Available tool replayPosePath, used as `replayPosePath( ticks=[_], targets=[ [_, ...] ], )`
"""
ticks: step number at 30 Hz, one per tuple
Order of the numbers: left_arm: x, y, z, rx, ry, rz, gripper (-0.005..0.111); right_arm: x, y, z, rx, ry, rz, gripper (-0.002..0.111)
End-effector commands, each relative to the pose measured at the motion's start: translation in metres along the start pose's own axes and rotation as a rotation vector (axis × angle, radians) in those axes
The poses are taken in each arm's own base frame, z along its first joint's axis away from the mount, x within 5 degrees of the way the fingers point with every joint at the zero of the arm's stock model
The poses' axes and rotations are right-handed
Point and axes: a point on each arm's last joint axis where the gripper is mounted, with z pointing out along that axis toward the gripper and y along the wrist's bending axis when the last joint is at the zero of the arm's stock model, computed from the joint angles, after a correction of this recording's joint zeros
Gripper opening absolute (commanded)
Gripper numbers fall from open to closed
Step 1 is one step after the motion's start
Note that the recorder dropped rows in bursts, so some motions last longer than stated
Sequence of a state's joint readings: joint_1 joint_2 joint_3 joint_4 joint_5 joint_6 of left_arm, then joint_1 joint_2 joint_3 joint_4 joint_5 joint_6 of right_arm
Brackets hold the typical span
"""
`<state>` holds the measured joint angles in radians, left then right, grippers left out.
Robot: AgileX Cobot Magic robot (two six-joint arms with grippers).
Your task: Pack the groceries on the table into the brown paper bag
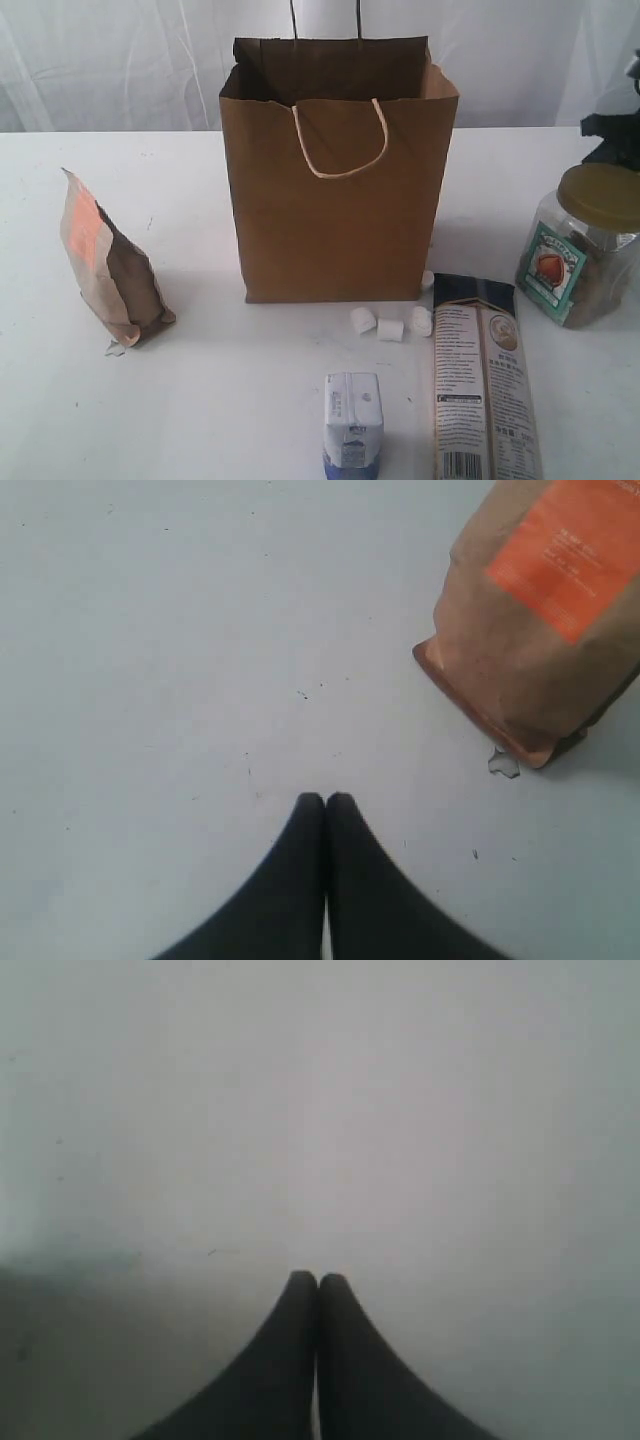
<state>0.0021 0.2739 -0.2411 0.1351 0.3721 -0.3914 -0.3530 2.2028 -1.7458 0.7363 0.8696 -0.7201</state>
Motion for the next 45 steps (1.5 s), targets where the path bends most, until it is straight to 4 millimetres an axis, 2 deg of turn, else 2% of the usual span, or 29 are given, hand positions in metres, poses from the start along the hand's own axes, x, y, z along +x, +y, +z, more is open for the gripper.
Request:
replayPosePath(
  ticks=[1,2,5,9,12,14,18,24,26,27,29,31,32,34,36,38,40,42,43,45],
  targets=[
    [0.000,-0.001,0.000,0.010,-0.007,-0.004,0.000,0.024,-0.024,0.012,-0.307,0.033,0.046,0.000],
    [0.000,-0.001,0.000,0.010,-0.007,-0.004,0.000,0.031,-0.025,0.012,-0.383,0.064,0.008,0.000],
    [0.000,-0.001,0.000,0.010,-0.007,-0.004,0.000,0.037,-0.033,0.015,-0.425,0.025,-0.018,0.000],
    [0.000,-0.001,0.000,0.010,-0.007,-0.004,0.000,0.038,-0.034,0.012,-0.416,0.037,-0.010,0.000],
    [0.000,-0.001,0.000,0.010,-0.007,-0.004,0.000,0.043,-0.035,0.006,-0.355,0.123,0.002,0.000],
    [0.000,-0.001,0.000,0.010,-0.007,-0.004,0.000,0.057,-0.037,0.000,-0.285,0.235,0.029,0.000],
    [-0.001,-0.001,0.000,0.011,-0.013,-0.004,0.000,0.075,-0.027,-0.013,-0.297,0.268,0.045,0.000],
    [-0.001,-0.001,0.000,0.011,-0.013,-0.004,0.000,0.091,-0.005,-0.043,-0.265,0.316,0.035,0.000],
    [-0.001,-0.001,0.000,0.011,-0.013,-0.004,0.000,0.104,0.012,-0.065,-0.238,0.344,0.046,0.000],
    [-0.001,-0.001,0.000,0.011,-0.013,-0.004,0.000,0.110,0.016,-0.069,-0.228,0.362,0.061,0.000],
    [-0.001,-0.001,0.000,0.011,-0.013,-0.004,0.000,0.122,0.020,-0.086,-0.080,0.390,0.116,0.000],
    [-0.001,-0.001,0.000,0.011,-0.013,-0.004,0.000,0.123,0.024,-0.116,0.155,0.324,0.134,0.000],
    [-0.001,-0.001,0.000,0.011,-0.013,-0.004,0.000,0.118,0.031,-0.134,0.226,0.242,0.121,0.000],
    [-0.001,-0.001,0.000,0.011,-0.013,-0.004,0.000,0.109,0.049,-0.163,0.262,0.127,0.081,0.000],
    [-0.001,-0.001,0.000,0.011,-0.013,-0.004,0.000,0.109,0.088,-0.197,0.180,0.038,0.069,0.000],
    [-0.001,-0.001,0.000,0.011,-0.013,-0.004,0.000,0.126,0.126,-0.214,0.105,0.062,0.005,0.000],
    [-0.001,-0.001,0.000,0.011,-0.013,-0.004,0.000,0.155,0.151,-0.211,0.053,0.124,-0.052,0.000],
    [-0.001,-0.001,0.000,0.011,-0.013,-0.004,0.000,0.181,0.159,-0.202,0.017,0.187,-0.076,0.000],
    [-0.001,-0.001,0.000,0.011,-0.013,-0.004,0.000,0.207,0.166,-0.190,-0.029,0.246,-0.167,0.000],
    [-0.001,-0.001,0.000,0.011,-0.013,-0.004,0.000,0.233,0.172,-0.175,-0.068,0.247,-0.251,0.000]
  ],
)
